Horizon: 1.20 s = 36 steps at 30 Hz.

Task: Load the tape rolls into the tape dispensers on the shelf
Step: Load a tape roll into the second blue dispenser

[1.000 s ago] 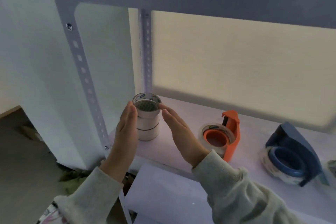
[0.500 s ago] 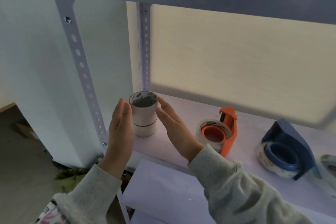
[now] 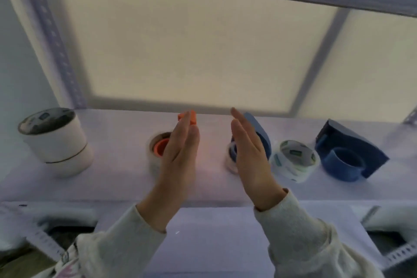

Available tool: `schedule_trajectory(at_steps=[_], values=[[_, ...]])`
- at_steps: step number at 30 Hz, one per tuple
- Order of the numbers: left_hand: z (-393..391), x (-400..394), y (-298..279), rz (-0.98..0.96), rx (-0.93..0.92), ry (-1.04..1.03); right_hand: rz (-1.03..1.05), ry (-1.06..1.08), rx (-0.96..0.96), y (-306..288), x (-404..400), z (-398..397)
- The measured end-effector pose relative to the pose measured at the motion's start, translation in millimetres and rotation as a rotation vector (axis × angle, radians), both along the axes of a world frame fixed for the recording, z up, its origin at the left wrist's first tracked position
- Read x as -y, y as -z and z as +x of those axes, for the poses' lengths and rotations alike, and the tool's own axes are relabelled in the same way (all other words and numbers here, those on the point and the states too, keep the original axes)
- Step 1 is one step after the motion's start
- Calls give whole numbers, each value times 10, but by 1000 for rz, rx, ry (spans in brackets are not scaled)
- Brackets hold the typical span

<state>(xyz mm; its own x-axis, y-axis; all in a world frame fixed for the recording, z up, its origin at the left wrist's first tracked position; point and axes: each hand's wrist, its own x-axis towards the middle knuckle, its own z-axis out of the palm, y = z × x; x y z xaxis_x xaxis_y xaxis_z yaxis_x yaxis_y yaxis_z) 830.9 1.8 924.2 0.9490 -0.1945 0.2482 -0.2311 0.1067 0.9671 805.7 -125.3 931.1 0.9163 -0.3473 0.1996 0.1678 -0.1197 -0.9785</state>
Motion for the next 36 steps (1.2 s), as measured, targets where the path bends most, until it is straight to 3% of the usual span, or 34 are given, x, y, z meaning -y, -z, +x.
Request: schedule_trajectory(at_steps=[3,5,7,12,15,18,20,27,32,36], values=[[-221,634,20,-8,30,185,-151,275,67,138,635,-228],[-355,1052,93,60,24,192,-310,375,35,232,1036,-355],[-470,1436,174,125,35,148,-440,343,-28,338,1384,-454],[-670,2101,361,436,285,-117,-760,127,-25,532,1863,-632],[-735,2220,388,475,369,-272,-533,21,-151,480,2000,-631],[-769,2271,409,497,181,-313,-318,-52,-216,486,2072,-584],[-769,2292,443,531,79,-305,-297,-59,-268,458,2107,-545],[-655,2150,378,510,53,-296,-254,-11,-286,410,2125,-419],[-652,2163,389,511,32,-283,-209,16,-250,378,2073,-420],[-682,2192,390,503,31,-266,-297,83,-163,388,2046,-478]])
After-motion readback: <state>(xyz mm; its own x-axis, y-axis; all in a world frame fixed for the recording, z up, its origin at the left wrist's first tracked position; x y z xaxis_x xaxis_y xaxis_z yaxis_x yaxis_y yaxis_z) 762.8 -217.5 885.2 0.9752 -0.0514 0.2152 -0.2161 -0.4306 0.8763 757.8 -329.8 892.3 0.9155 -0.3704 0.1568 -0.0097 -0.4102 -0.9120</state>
